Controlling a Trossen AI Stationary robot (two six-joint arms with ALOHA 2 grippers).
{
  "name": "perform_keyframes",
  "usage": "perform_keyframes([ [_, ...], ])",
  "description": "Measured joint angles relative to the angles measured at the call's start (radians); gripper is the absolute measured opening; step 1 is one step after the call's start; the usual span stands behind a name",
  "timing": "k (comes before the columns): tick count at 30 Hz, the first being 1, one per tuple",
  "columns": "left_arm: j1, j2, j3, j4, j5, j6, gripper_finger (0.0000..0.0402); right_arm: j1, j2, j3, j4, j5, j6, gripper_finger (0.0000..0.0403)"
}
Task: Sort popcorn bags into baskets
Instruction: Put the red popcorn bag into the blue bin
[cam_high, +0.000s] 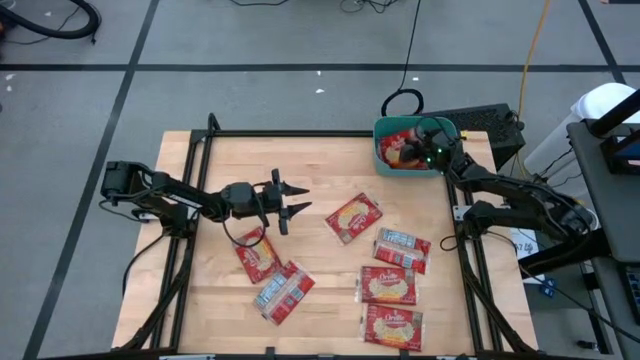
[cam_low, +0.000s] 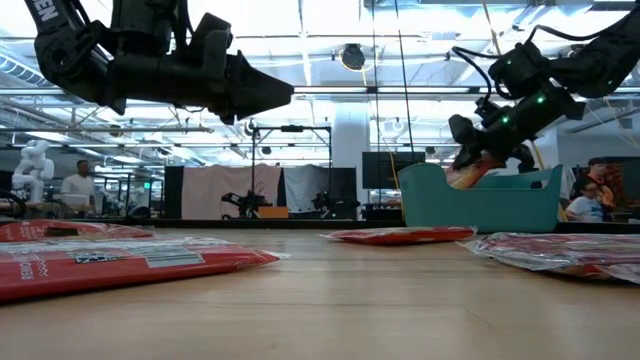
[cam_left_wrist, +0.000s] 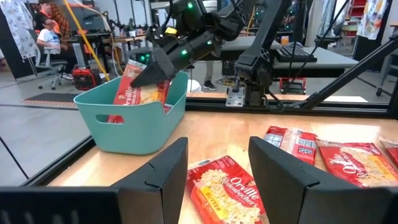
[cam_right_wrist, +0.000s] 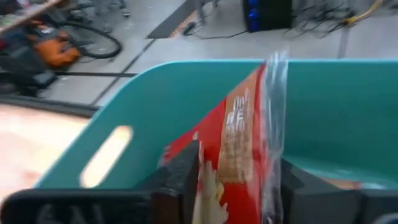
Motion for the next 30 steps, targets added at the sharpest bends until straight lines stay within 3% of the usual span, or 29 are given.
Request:
perform_keyframes([
  [7,0.0,0.0,0.0,-0.026,0.0,-0.01,0.0175,0.0,0.0,0.0,-0.003,0.106,-0.107,0.0181],
  [11,0.0,0.0,0.0,-0.038,0.0,-0.02,0.0175,0.002,0.0,0.0,0.023,0.093,-0.163,0.02],
  [16,0.0,0.0,0.0,-0.052,0.0,-0.021,0.0175,0.041,-0.021,0.0,0.035,0.046,-0.156,0.0199],
  [25,0.0,0.0,0.0,-0.053,-0.001,-0.027,0.0175,0.164,-0.083,0.0,0.035,0.347,-0.275,0.0179],
  [30,0.0,0.0,0.0,-0.053,-0.001,-0.025,0.0175,0.214,-0.103,0.0,0.023,0.336,-0.265,0.0177],
])
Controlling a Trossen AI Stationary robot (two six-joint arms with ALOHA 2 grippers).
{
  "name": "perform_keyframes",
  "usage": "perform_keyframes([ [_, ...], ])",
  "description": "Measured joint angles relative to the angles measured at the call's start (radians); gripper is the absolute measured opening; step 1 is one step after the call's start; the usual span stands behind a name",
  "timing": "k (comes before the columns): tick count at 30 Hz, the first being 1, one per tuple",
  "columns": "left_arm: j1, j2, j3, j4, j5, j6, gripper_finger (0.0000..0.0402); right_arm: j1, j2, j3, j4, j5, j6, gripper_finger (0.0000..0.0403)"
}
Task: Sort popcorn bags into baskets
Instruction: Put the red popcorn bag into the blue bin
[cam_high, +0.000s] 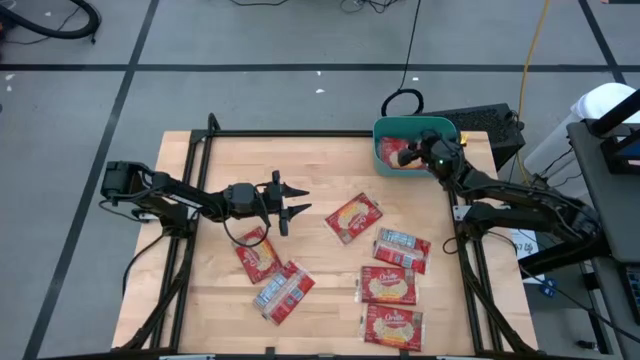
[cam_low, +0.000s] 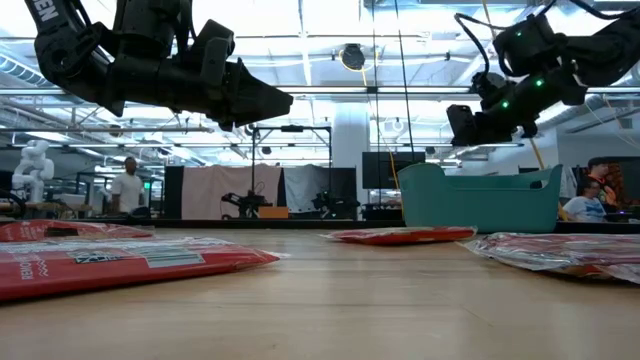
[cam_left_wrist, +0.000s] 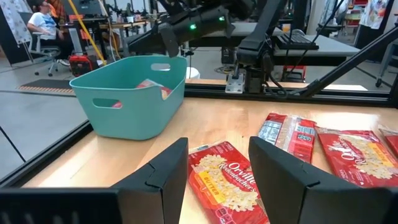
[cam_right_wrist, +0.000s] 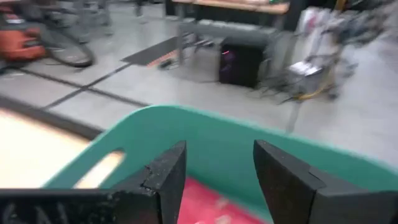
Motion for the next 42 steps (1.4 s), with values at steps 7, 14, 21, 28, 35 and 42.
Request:
perform_keyframes([
  [7,0.0,0.0,0.0,-0.014,0.0,0.003,0.0175,0.125,0.001,0.0,-0.083,-0.209,0.162,0.0155],
  [14,0.015,0.0,0.0,-0.063,-0.001,0.011,0.0175,0.36,-0.01,0.0,-0.022,-0.264,0.217,0.0135],
  [21,-0.04,0.0,0.0,-0.23,0.008,-0.029,0.0175,0.632,0.001,0.0,-0.005,-0.143,0.231,0.0134],
  [28,-0.162,0.0,0.0,-0.323,-0.118,-0.051,0.0178,0.848,0.035,0.0,0.003,0.027,0.212,0.0134],
  [35,-0.177,0.0,0.007,-0.343,-0.178,-0.083,0.0233,0.938,0.114,0.0,0.09,0.057,0.183,0.0134],
  [42,-0.177,0.095,0.15,-0.407,-0.179,-0.075,0.0269,0.99,0.249,0.0,0.185,0.055,0.226,0.0134],
])
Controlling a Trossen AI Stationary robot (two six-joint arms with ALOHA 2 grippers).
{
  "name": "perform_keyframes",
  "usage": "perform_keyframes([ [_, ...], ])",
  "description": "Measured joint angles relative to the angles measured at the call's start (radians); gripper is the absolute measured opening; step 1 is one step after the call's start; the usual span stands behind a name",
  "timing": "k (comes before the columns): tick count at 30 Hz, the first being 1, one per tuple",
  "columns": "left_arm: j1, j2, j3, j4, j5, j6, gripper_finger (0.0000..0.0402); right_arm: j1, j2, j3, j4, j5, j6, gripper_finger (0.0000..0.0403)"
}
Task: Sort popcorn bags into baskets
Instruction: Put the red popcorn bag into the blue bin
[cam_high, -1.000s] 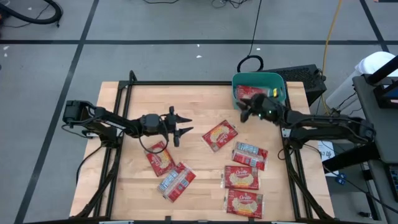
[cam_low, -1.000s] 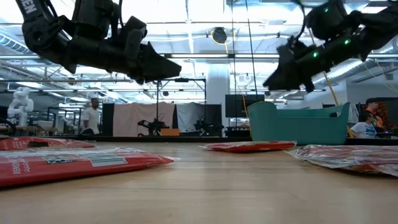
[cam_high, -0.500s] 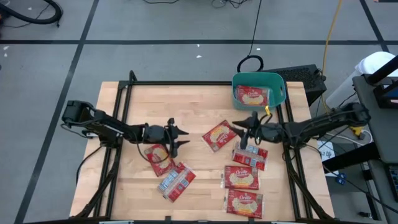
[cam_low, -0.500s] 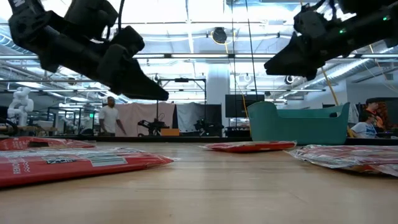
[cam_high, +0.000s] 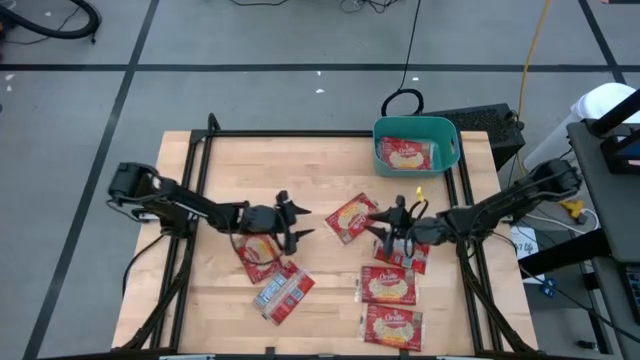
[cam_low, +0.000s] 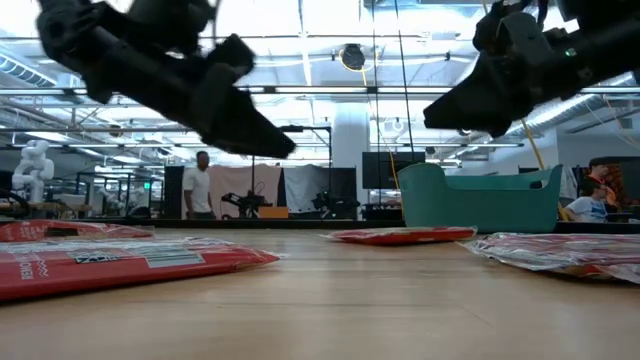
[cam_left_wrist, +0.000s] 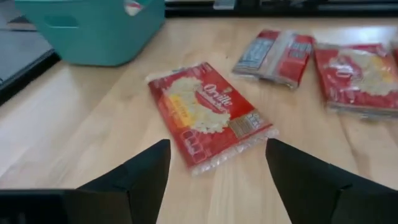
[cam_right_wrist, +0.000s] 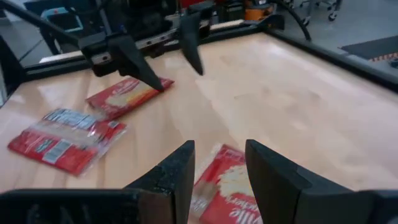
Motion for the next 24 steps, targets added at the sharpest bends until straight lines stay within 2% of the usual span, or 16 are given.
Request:
perform_keyframes([
  [9,0.029,0.267,0.194,-0.075,0.022,0.009,0.0234,0.105,0.125,0.001,0.096,-0.001,0.054,0.0134],
  [13,0.05,0.342,0.25,-0.075,0.039,-0.009,0.0224,0.142,0.142,0.001,0.104,-0.001,0.059,0.0134],
  [16,0.071,0.396,0.292,-0.092,0.11,0.007,0.0223,0.161,0.145,0.001,0.109,0.003,0.063,0.0134],
  [19,0.075,0.438,0.32,-0.096,0.118,0.037,0.0215,0.176,0.147,0.0,0.103,0.004,0.066,0.0134],
  [24,0.084,0.481,0.347,-0.078,0.126,0.067,0.0158,0.194,0.152,0.0,0.091,0.039,0.068,0.0134],
])
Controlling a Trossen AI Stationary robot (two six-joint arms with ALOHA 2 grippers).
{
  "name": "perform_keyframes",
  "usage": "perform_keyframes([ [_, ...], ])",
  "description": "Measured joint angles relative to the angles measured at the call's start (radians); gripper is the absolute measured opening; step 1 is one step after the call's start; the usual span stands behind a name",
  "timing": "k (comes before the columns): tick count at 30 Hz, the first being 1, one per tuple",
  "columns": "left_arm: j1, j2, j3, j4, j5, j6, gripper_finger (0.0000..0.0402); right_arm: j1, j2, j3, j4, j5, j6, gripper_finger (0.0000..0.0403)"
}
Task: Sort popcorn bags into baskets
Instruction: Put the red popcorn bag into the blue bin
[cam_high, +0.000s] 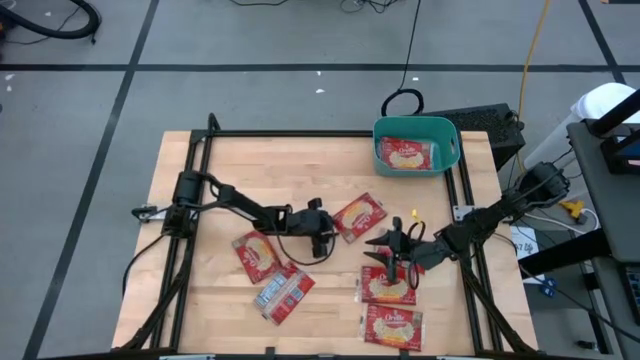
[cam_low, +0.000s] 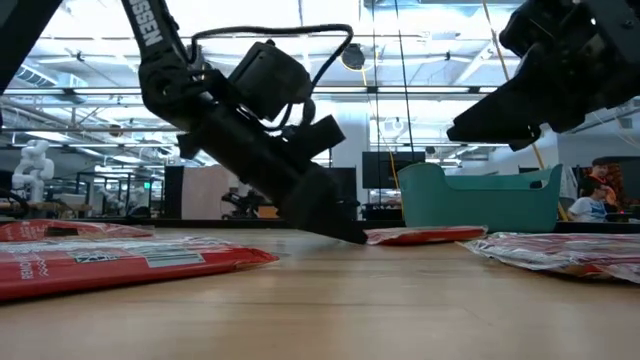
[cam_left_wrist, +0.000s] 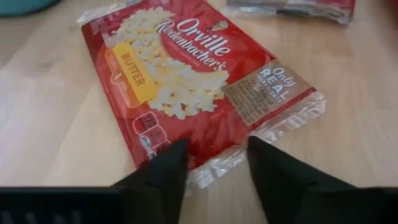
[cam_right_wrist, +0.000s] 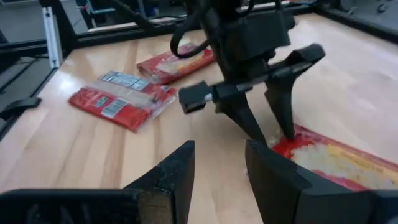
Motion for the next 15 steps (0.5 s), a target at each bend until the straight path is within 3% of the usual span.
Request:
perform_keyframes([
  [7,0.027,-0.012,-0.003,-0.016,-0.002,0.075,0.0015,0.0,0.0,0.0,-0.029,0.021,0.004,0.0134],
  [13,0.055,-0.064,-0.006,-0.094,-0.014,0.155,0.0004,-0.001,-0.001,0.0,-0.044,0.093,0.002,0.0134],
  [15,0.076,-0.094,-0.006,-0.151,-0.064,0.151,0.0005,-0.003,0.0,-0.001,-0.051,0.12,0.004,0.0134],
])
